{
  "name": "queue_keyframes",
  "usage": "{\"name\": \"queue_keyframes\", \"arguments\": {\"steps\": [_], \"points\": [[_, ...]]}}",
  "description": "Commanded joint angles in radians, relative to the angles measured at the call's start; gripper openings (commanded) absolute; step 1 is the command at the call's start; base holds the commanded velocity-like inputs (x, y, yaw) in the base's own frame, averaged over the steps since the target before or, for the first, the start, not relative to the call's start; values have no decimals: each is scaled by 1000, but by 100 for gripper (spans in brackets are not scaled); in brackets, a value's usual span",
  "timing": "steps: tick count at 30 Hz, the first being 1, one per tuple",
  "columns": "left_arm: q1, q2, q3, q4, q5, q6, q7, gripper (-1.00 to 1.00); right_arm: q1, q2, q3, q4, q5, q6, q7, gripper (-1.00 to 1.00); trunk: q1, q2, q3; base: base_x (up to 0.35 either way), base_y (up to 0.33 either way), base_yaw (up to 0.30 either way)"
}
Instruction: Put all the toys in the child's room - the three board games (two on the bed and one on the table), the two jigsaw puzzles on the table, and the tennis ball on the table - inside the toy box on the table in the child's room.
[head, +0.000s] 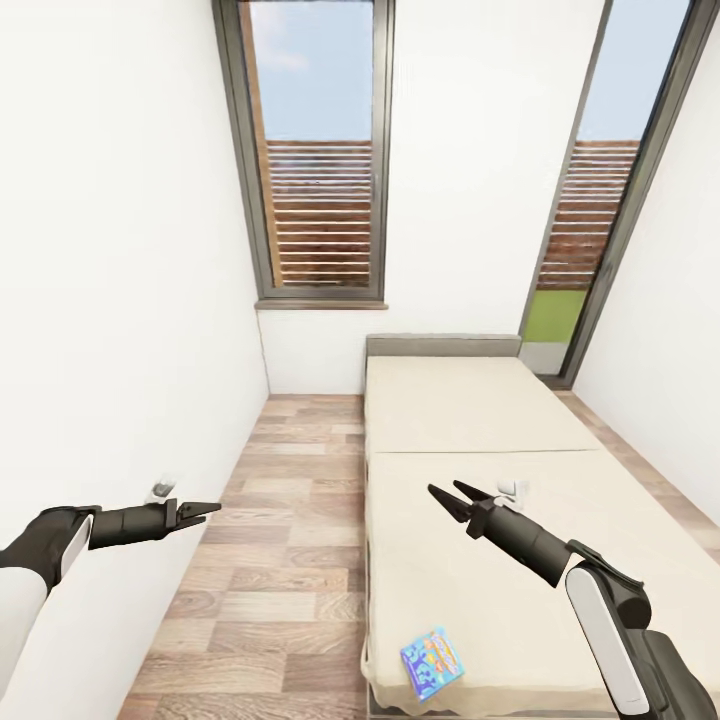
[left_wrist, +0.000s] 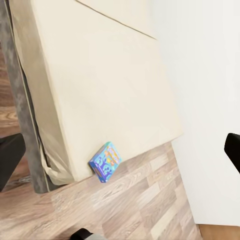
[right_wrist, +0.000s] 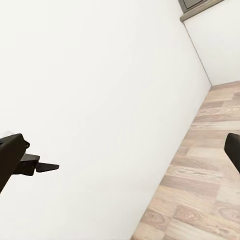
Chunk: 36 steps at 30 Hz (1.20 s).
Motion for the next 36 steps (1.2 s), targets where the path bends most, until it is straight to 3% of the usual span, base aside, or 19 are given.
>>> {"name": "queue_keyframes", "arguments": {"steps": [1, 25, 33, 36], "points": [[-1, -1, 8, 0, -11, 11, -7, 100, -1, 0, -1, 0, -7, 8, 1, 100, 1, -2, -2, 0, 55, 0], [-1, -1, 8, 0, -10, 11, -8, 100, -1, 1, -6, 2, -10, 8, -3, 100, 1, -2, -2, 0, 70, 0], [-1, 0, 7, 0, -9, 11, -13, 100, -1, 3, -6, 91, -28, 25, -66, 100, 1, -2, -2, 0, 0, 0], [-1, -1, 8, -1, -8, 11, -13, 100, -1, 21, -7, 105, -29, 30, -74, 100, 1, -2, -2, 0, 0, 0]]}}
